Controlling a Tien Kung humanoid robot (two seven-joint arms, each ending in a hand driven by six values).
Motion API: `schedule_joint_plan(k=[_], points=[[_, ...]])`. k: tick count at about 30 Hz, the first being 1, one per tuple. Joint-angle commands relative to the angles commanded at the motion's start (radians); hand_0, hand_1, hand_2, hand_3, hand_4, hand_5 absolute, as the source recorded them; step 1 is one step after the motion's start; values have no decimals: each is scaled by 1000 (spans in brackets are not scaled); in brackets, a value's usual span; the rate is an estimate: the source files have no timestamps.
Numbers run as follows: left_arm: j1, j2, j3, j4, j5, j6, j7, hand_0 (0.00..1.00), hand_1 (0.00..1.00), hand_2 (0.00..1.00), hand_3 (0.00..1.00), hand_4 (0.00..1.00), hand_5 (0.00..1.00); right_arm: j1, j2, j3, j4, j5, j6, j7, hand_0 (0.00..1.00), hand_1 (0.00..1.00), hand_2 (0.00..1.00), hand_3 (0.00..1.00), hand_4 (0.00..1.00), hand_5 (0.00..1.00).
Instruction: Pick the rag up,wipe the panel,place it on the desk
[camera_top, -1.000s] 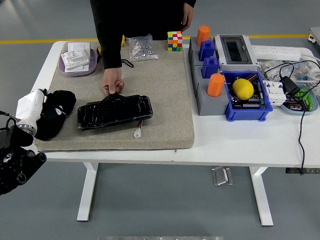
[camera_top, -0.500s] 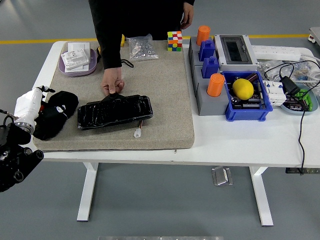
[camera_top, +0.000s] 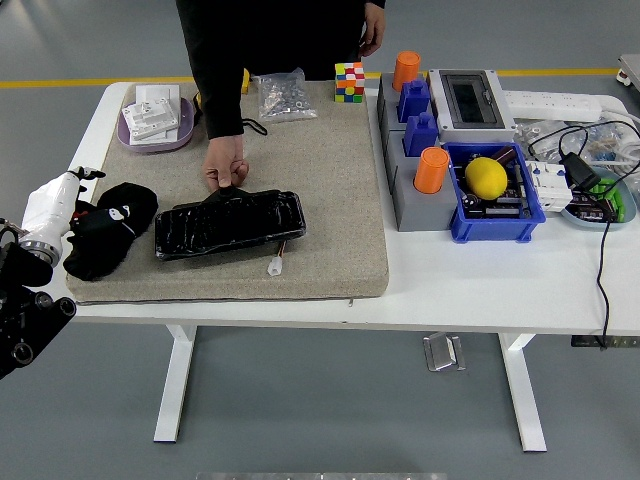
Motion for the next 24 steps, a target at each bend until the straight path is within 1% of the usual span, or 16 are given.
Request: schedule_joint_plan(k=[5,9,12,13,14,16,18,19,21,24], points=[[45,19,-80,-119,8,-11,9,522,723,824,762,921,547,-4,4,14,0,-8,-1,-1,719,648,682,589,970,574],[82,23,-159,-227,-9,-9,3,517,717,811,762,917,553,-7,8,18,0,-11,-3,0,719,648,681,588,969,574],[109,23,-213,-297,-49,-2,-19,517,717,811,762,917,553,-9,11,20,0,-14,-4,0,719,648,681,588,969,574],[118,23,-230,-318,-77,2,-37,502,693,772,731,891,541,-10,12,21,0,-15,-5,0,719,648,681,588,967,572],[126,23,-241,-335,-110,5,-52,502,693,772,731,891,541,-11,13,21,0,-16,-6,1,719,648,681,588,967,572],[142,23,-259,-361,-190,4,-100,502,693,772,731,891,541,-12,17,21,0,-17,-6,2,719,648,681,588,967,572],[151,22,-270,-374,-249,5,-126,502,693,772,731,891,541,-12,19,21,0,-18,-7,2,719,648,681,588,967,572],[156,22,-275,-380,-276,2,-139,492,662,748,671,837,516,-13,19,20,0,-18,-8,2,719,648,681,588,966,571],[172,21,-289,-409,-351,-2,-174,492,662,748,671,837,516,-14,21,22,0,-20,-9,2,719,648,681,588,966,571],[191,22,-298,-444,-471,-21,-224,492,662,748,671,837,516,-16,23,22,0,-21,-10,4,719,648,681,588,966,571]])
